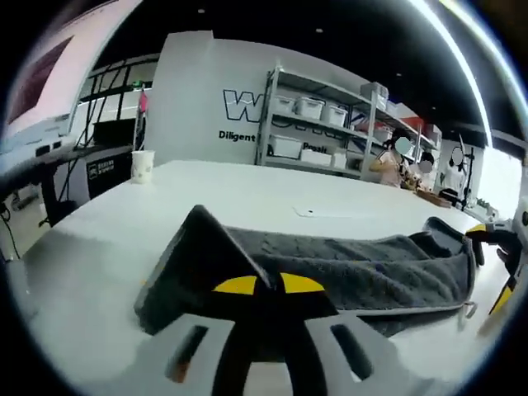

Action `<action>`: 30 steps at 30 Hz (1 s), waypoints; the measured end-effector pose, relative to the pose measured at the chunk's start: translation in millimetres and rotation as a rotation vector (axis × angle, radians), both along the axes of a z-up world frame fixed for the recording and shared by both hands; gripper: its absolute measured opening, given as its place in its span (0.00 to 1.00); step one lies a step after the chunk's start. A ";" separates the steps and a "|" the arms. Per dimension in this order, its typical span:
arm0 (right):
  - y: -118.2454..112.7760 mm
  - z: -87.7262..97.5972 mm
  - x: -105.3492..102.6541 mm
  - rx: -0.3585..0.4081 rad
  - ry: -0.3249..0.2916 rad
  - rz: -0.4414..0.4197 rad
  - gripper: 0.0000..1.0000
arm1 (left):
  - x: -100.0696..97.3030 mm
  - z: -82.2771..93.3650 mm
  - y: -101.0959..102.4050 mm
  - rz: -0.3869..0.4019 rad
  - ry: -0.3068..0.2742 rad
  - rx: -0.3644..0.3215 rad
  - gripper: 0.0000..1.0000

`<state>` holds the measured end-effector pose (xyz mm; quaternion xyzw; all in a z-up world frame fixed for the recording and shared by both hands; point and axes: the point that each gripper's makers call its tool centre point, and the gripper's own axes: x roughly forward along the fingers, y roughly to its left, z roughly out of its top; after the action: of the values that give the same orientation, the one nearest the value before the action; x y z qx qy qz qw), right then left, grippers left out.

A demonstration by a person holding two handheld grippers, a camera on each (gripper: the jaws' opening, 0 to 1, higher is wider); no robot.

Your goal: Open the folded towel by lifting each exposed corner and separating the folded layers until the towel lies flat within the target outline without major curled edges

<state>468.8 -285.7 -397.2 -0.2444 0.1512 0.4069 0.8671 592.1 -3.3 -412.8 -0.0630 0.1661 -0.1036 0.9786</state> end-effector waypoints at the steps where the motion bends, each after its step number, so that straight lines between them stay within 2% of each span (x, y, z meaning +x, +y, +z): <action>1: -0.4 0.1 0.1 0.000 0.000 -0.001 0.98 | -0.2 -2.4 0.8 0.005 0.014 -0.016 0.06; 3: -1.7 0.5 0.7 0.001 -0.001 -0.006 0.97 | -0.6 -4.2 2.2 0.010 0.023 -0.042 0.04; 7: -2.1 2.3 0.6 0.008 -0.005 -0.008 0.97 | -2.0 -4.1 1.2 0.002 0.029 -0.040 0.02; 15: -4.2 2.4 0.8 0.009 -0.003 -0.014 0.98 | -8.4 4.5 -3.3 -0.003 0.012 0.042 0.01; 18: -5.7 3.1 1.2 0.013 -0.002 -0.018 0.98 | -13.2 6.0 -5.1 -0.030 0.026 0.112 0.01; 23: -6.1 5.8 1.3 0.030 0.002 -0.020 0.99 | -27.8 18.9 -11.5 -0.044 0.012 0.110 0.01; 28: -9.6 3.5 2.0 0.022 0.012 -0.027 0.99 | -45.4 21.8 -14.2 -0.090 0.002 0.292 0.01; 30: -9.4 3.6 1.8 0.032 0.019 -0.031 0.99 | -50.6 21.5 -10.3 -0.072 0.000 0.343 0.01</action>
<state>470.6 -295.1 -393.7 -0.2244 0.1568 0.3979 0.8756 541.5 -13.6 -391.3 0.1111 0.1835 -0.1087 0.9706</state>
